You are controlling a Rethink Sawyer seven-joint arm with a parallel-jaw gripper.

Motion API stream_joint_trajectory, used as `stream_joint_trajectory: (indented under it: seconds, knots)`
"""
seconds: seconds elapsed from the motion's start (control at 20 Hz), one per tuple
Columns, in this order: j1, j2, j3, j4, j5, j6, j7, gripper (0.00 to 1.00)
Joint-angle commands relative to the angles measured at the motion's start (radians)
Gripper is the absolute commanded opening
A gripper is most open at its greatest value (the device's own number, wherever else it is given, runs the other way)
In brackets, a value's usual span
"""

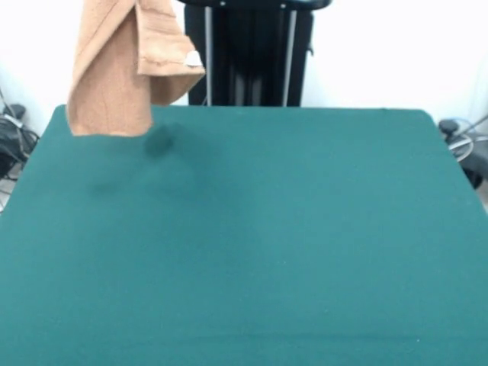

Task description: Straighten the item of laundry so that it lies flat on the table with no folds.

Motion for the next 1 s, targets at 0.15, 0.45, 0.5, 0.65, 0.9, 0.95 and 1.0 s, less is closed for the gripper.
stream_joint_trajectory:
  seconds: [0.15, 0.45, 0.5, 0.65, 0.9, 0.95, 1.0]
  knots:
    - [-0.034, -0.009, 0.007, 0.159, -0.047, -0.013, -0.242, 0.00]
    - [-0.058, 0.002, 0.020, 0.168, -0.050, -0.035, -0.256, 0.00]
    - [-0.061, 0.003, 0.023, 0.165, -0.051, -0.033, -0.257, 0.00]
    - [-0.066, 0.011, 0.032, 0.165, -0.055, -0.027, -0.257, 0.00]
    - [-0.070, 0.042, 0.020, 0.224, -0.055, -0.129, -0.252, 0.00]
    - [-0.072, 0.048, 0.017, 0.234, -0.055, -0.146, -0.251, 0.00]
    - [-0.074, 0.053, 0.015, 0.242, -0.053, -0.159, -0.249, 0.00]
